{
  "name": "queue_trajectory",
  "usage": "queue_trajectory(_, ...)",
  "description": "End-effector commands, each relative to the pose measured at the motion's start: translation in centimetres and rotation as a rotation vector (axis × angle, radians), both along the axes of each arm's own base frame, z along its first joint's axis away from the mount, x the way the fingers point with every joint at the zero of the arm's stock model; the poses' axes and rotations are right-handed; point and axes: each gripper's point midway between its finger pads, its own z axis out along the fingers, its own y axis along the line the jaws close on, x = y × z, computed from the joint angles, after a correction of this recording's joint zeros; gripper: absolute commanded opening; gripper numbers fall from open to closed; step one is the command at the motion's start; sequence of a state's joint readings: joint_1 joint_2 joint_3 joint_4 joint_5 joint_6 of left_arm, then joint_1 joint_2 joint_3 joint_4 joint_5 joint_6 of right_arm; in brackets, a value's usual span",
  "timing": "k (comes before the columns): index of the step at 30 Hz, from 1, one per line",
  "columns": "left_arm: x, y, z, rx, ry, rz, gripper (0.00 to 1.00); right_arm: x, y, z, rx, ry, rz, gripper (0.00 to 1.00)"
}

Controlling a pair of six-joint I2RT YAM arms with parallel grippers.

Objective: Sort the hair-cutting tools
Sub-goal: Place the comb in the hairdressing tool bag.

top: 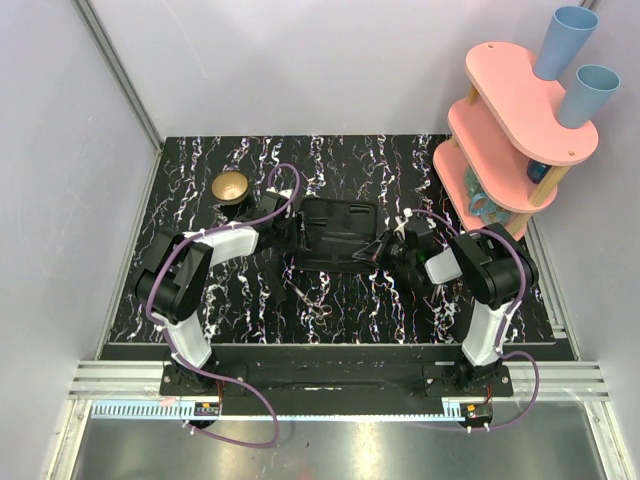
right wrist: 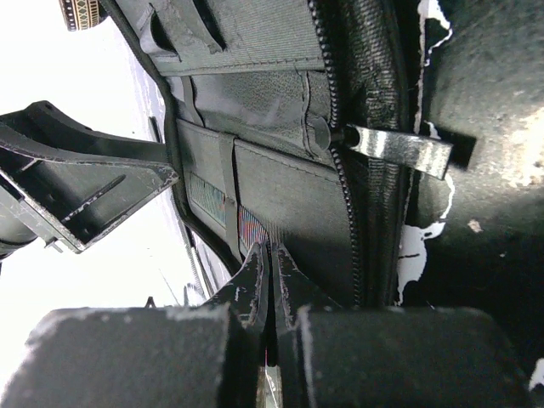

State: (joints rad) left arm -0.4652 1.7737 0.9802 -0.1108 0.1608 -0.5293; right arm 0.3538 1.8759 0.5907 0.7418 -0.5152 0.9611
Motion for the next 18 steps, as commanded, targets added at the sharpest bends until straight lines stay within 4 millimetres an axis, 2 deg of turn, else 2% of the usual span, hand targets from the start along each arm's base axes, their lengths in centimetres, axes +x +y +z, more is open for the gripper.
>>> queue_trajectory(1,-3.8,-2.2,-1.1,-0.074,0.124,-0.080,0.53,0.1,0.2,-2.3,-0.070,0.007,-0.018,0.00)
queue_trajectory(10,-4.1,-2.3,-1.5,-0.065,0.128,-0.087,0.53,0.4,1.4,-3.1,-0.071,0.015,0.027,0.00)
queue_trajectory(18,-4.2,-2.2,-1.8,-0.052,0.137,-0.082,0.53,0.1,0.8,-3.9,-0.090,0.045,-0.031,0.01)
